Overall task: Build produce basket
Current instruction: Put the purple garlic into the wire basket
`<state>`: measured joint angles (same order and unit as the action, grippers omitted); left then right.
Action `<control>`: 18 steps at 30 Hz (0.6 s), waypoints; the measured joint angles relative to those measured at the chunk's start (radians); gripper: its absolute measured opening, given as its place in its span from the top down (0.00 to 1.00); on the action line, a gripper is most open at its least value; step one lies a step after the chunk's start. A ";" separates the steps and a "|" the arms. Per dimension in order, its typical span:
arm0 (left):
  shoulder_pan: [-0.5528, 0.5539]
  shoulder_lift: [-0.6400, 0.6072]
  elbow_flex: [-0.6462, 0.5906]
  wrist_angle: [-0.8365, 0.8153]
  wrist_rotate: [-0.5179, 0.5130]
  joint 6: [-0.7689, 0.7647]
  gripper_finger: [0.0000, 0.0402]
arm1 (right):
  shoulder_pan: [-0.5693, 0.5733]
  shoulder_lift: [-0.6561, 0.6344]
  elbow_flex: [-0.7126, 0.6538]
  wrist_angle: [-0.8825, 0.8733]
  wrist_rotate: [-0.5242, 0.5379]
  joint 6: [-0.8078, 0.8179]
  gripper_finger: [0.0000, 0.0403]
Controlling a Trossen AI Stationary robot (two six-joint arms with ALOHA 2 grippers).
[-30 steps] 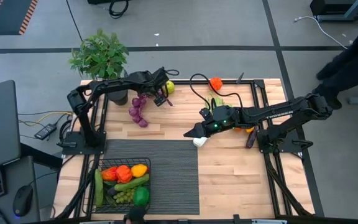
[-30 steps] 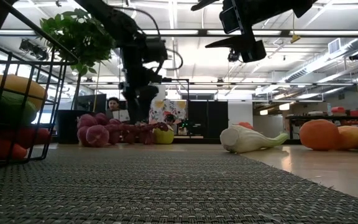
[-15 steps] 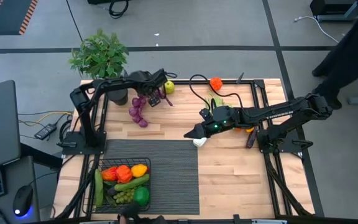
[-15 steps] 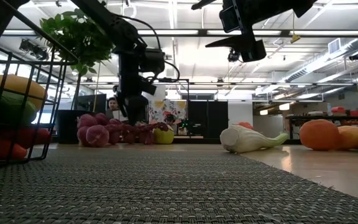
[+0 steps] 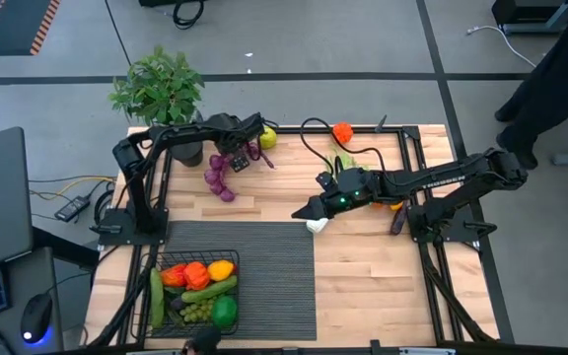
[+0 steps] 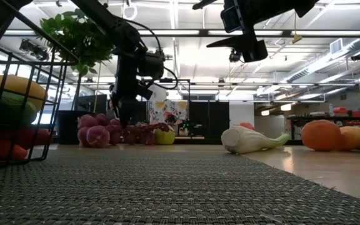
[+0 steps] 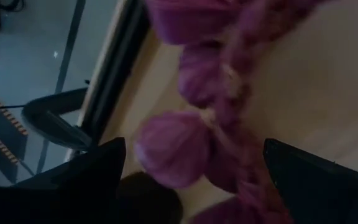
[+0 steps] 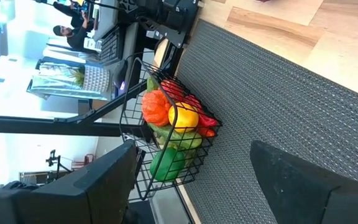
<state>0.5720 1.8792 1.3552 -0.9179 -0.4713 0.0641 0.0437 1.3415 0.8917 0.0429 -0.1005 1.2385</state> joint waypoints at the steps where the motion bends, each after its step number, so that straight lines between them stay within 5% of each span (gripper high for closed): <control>1: -0.014 -0.002 0.000 -0.002 0.005 0.000 0.04 | 0.000 0.000 0.000 0.000 0.000 0.000 0.21; 10: -0.122 -0.009 0.081 0.161 0.129 0.060 0.04 | 0.000 0.000 0.000 0.000 0.001 -0.001 0.21; 18: -0.109 0.057 0.077 0.233 0.214 0.183 0.07 | 0.022 0.000 0.000 0.001 0.002 0.024 0.21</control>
<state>0.4625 1.9365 1.4322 -0.6845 -0.2575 0.2475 0.0653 1.3415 0.8913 0.0435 -0.0986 1.2623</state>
